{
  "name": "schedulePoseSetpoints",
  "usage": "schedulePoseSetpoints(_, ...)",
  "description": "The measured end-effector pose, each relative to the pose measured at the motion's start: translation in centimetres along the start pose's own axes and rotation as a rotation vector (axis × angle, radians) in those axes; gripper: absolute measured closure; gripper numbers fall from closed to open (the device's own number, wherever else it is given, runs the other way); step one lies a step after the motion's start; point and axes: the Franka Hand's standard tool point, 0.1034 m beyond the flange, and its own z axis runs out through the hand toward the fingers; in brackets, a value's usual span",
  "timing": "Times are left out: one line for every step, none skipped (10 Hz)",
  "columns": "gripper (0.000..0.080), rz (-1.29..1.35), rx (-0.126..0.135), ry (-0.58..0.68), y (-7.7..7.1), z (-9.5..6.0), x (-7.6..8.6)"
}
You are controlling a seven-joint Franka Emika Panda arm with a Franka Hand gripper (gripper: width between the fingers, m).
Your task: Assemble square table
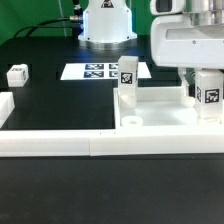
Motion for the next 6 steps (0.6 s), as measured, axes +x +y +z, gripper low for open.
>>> schedulePoseSetpoints(0.0152,-0.121,-0.006,0.004,0.1,0.0,0.1)
schedulePoseSetpoints(0.0150,-0.218,-0.007,0.004,0.2,0.0,0.2)
schedulePoseSetpoints(0.0150,-0.414,-0.009,0.006,0.6,-0.1,0.8)
schedulePoseSetpoints(0.0150,-0.563,-0.018,0.015,0.6,-0.4,1.2)
schedulePoseSetpoints(0.0150,-0.673,-0.023,0.020,0.4,-0.7,1.3)
schedulePoseSetpoints(0.0264,-0.611,-0.023,0.018,0.6,-0.5,1.3)
